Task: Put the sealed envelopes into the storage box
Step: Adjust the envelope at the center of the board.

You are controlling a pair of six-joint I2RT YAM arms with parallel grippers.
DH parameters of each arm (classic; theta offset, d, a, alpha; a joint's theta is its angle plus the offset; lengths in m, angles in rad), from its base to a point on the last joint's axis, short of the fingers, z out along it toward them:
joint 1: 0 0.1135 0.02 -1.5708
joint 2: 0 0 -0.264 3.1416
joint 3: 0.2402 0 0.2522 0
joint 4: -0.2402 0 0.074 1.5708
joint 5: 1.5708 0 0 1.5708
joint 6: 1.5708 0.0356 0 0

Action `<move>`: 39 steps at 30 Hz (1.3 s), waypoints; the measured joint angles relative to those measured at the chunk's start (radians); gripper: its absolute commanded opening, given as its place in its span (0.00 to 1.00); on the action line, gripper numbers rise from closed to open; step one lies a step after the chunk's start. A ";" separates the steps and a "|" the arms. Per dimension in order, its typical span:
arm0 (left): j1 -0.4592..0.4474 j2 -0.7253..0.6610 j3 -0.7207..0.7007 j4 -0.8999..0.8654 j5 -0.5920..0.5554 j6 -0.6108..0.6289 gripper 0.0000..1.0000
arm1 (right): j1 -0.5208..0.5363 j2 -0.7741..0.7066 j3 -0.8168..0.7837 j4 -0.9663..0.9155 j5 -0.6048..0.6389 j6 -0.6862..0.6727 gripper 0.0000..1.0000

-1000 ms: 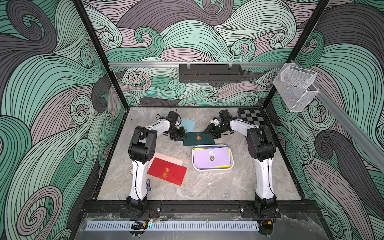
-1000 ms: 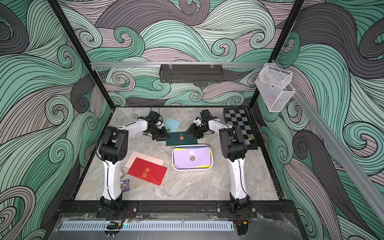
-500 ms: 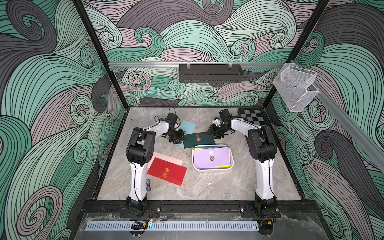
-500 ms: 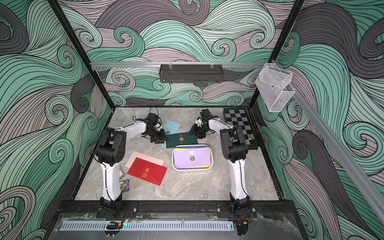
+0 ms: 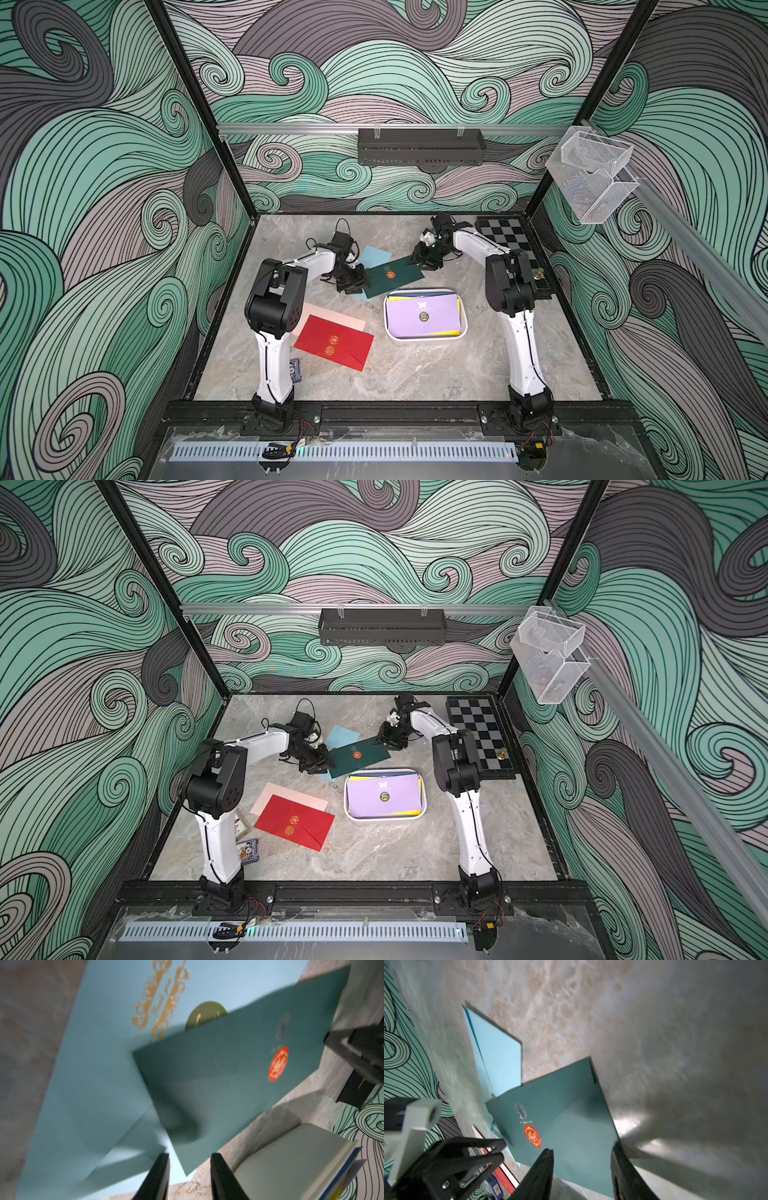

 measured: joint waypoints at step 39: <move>0.068 0.225 0.378 -0.166 -0.030 0.058 0.38 | 0.117 -0.102 -0.213 0.199 -0.003 0.242 0.51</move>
